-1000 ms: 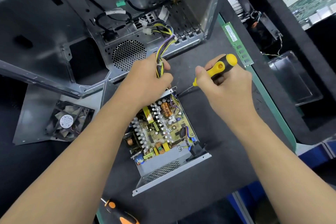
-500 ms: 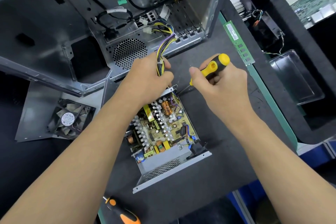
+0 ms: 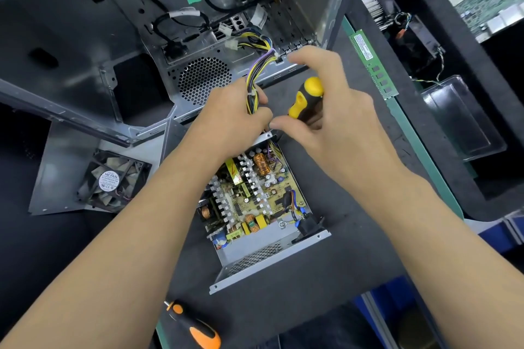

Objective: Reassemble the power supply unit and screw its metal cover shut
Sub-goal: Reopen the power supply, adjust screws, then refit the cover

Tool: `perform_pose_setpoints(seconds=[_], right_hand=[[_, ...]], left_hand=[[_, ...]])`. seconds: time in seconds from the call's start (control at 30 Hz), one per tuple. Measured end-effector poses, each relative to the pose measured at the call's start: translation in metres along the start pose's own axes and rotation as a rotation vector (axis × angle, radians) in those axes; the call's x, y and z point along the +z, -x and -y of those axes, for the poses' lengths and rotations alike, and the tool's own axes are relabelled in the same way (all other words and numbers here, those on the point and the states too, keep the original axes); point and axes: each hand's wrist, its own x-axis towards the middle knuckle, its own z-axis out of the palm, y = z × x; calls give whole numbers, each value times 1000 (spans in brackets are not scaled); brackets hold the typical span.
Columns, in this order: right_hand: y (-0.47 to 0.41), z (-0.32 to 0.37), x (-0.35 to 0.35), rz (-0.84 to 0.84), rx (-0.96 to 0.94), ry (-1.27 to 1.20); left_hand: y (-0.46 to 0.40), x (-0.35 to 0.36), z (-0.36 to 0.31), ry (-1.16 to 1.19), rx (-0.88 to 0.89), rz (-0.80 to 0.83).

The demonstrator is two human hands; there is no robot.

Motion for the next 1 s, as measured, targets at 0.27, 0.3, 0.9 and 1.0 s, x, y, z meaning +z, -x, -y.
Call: perform_pose_setpoints(seconds=[0.27, 0.3, 0.9, 1.0], right_hand=[[-5, 23, -14, 69, -56, 161], [-6, 24, -19, 91, -65, 183], [-12, 55, -21, 247, -113, 852], [-11, 61, -19, 324, -68, 824]], left_hand=[[0, 0, -1, -27, 34, -20], [-1, 1, 0, -31, 26, -19], [-3, 1, 0, -3, 10, -23], [-3, 2, 0, -10, 16, -29]])
